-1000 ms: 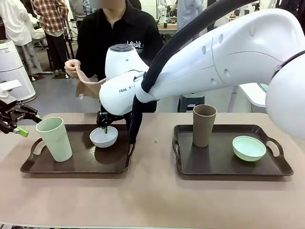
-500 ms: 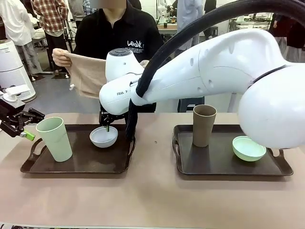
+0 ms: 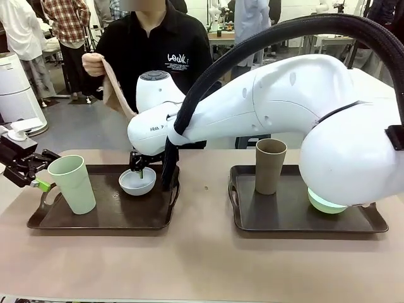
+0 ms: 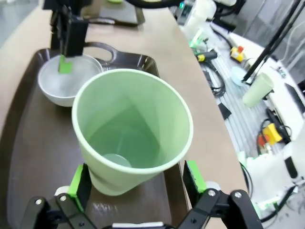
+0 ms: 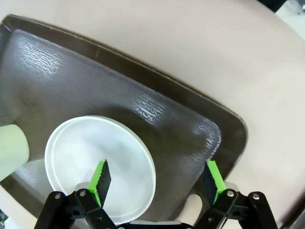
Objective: Set up a tray with a mat and arrange the tableware.
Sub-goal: Pick up the Picnic Bowl and Reusable plastic cup from the Handle tray in front of the human's position and hold them in the air.
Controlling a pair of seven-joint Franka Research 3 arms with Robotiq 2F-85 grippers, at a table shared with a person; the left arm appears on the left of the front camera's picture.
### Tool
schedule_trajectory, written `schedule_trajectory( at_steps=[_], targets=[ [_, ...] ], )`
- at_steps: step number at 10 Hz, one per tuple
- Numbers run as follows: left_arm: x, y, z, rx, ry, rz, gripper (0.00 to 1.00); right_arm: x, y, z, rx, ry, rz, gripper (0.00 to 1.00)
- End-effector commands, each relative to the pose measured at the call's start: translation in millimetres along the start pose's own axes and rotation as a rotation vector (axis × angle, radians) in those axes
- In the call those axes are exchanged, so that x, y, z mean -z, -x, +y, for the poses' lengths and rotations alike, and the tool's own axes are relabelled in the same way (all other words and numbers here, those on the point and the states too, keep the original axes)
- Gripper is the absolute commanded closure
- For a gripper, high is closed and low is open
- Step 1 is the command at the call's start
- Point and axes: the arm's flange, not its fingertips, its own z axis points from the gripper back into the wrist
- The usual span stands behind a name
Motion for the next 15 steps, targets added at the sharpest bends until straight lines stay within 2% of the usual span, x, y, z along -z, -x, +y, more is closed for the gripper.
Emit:
schedule_trajectory(
  at_steps=[1, 5, 13, 14, 15],
  targets=[
    [7, -5, -1, 0.033, -0.053, -0.044, 0.0, -1, -8, 0, -0.021, -0.002, 0.013, 0.0],
    [16, -7, 7, 0.061, -0.101, -0.044, 0.0, 15, -10, 0, -0.057, -0.037, 0.038, 0.0],
    [48, -2, 27, 0.066, -0.061, -0.027, 0.0, 17, -3, 0, -0.079, -0.072, 0.05, 0.0],
    [50, -2, 28, 0.068, -0.063, -0.026, 0.0, 18, -2, -1, -0.087, -0.08, 0.065, 0.57],
    [51, -3, 28, 0.076, -0.067, -0.025, 0.57, 18, -2, -1, -0.085, -0.084, 0.069, 0.6]
  ],
)
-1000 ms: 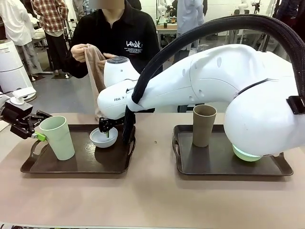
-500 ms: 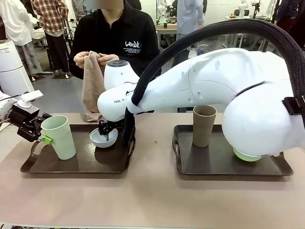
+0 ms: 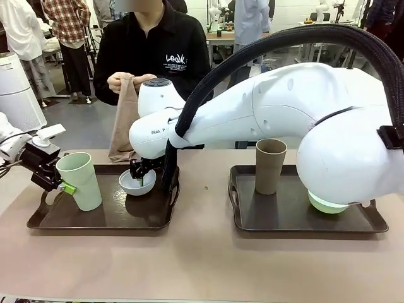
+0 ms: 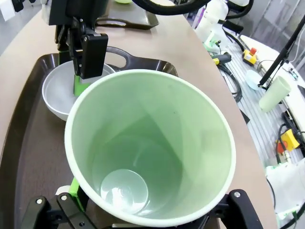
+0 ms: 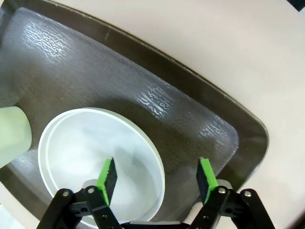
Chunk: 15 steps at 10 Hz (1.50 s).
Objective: Set up a tray with a mat and arrange the tableware.
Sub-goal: Pick up the Picnic Bowl and Reusable plastic cup from the Handle tray in front of the human's position and hold them in the air.
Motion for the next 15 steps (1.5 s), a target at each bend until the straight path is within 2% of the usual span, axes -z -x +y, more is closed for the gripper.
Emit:
schedule_trajectory(
  at_steps=[1, 2, 3, 4, 5, 6, 7, 9, 10, 12, 15],
  targets=[
    [3, 1, 1, 0.045, -0.036, -0.008, 0.58, -1, -5, -1, -0.011, -0.034, 0.027, 1.0],
    [3, 1, 0, 0.045, -0.038, -0.004, 1.0, -3, -5, 0, -0.012, -0.03, 0.023, 1.0],
    [3, 1, -1, 0.045, -0.04, -0.002, 1.0, -5, -4, 2, -0.016, -0.027, 0.02, 1.0],
    [2, 1, -1, 0.046, -0.044, 0.004, 1.0, -5, -4, 2, -0.015, -0.02, 0.015, 0.88],
    [1, 1, -2, 0.044, -0.047, 0.003, 0.69, -5, -5, 2, -0.014, -0.017, 0.013, 0.98],
    [1, 1, -3, 0.043, -0.046, 0.004, 0.7, -4, -4, 3, -0.015, -0.016, 0.011, 1.0],
    [1, 2, -4, 0.042, -0.046, 0.007, 1.0, -5, -4, 3, -0.017, -0.005, 0.009, 1.0],
    [-2, -4, -6, 0.053, -0.064, 0.015, 1.0, -5, -3, 3, -0.008, 0.006, -0.001, 1.0],
    [-3, -10, -10, 0.065, -0.073, 0.035, 0.7, -5, -2, 3, 0.001, 0.02, -0.007, 1.0],
    [-18, -30, -28, 0.09, -0.066, 0.013, 0.7, -21, 8, 4, 0.027, 0.001, 0.013, 1.0],
    [-75, -100, -92, 0.143, -0.141, 0.012, 0.7, -111, 57, 26, 0.002, -0.071, -0.041, 1.0]
  ],
)
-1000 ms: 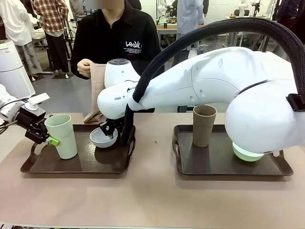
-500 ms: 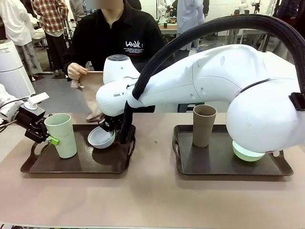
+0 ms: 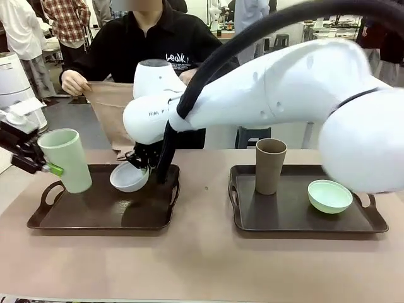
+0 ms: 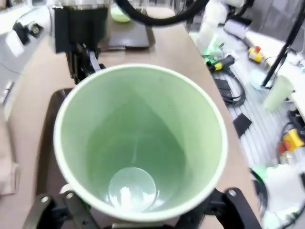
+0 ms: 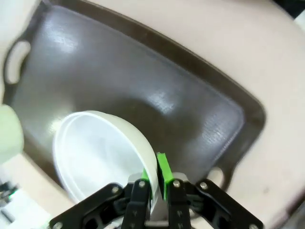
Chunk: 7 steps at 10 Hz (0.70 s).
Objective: Set up a tray with a mat and arrange the tableware.
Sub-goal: Pick up the Picnic Bowl and Reusable plastic cup from the Handle tray in front of the human's position and hold them in the air.
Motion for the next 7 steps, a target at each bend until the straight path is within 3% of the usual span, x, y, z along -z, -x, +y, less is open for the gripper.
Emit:
schedule_trajectory(
  at_steps=[1, 3, 5, 6, 7],
  targets=[
    [-36, -48, -39, 0.03, -0.065, 0.027, 0.7, -72, 58, 11, -0.009, -0.021, -0.042, 1.0],
    [-64, -90, -63, 0.076, -0.111, 0.048, 0.7, -131, 96, 34, -0.053, 0.009, -0.118, 1.0],
    [-69, -105, -70, 0.069, -0.123, 0.063, 0.7, -154, 115, 40, -0.057, 0.027, -0.16, 1.0],
    [-74, -101, -65, 0.095, -0.122, 0.04, 0.7, -142, 117, 25, -0.072, 0.03, -0.171, 1.0],
    [-74, -101, -65, 0.095, -0.122, 0.04, 0.7, -170, 95, 53, -0.085, 0.036, -0.139, 1.0]
  ],
)
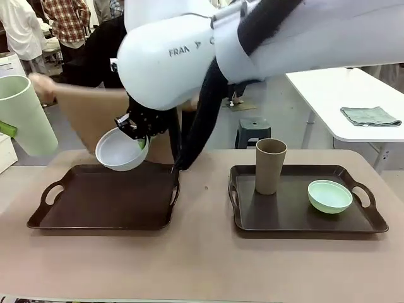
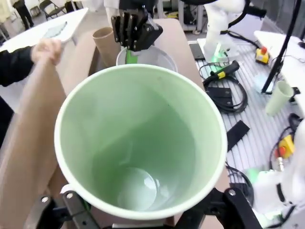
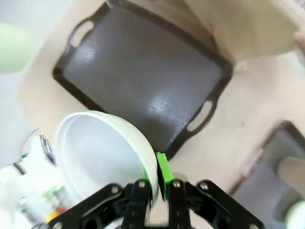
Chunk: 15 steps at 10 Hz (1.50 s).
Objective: Set up a tray with a mat and arrange the tableware.
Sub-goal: Pick up the Picnic Bowl and Reusable plastic cup from the Handle tray in front of the human's position and hold them in the air, then place the Picnic Bowl and Reusable plastic cup back onto the Handle tray in front of the human's position.
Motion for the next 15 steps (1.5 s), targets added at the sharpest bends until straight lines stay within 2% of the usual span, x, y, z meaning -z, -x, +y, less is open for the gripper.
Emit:
schedule_trajectory(
  at_steps=[1, 15],
  targets=[
    [3.9, 7.2, 3.8, 0.001, 0.006, -0.008, 0.7, 0.2, -12.7, 7.8, -0.001, -0.015, 0.011, 1.0],
    [3.9, 7.2, 3.8, 0.001, 0.006, -0.008, 0.7, 0.2, -12.7, 7.8, -0.001, -0.015, 0.011, 1.0]
  ],
)
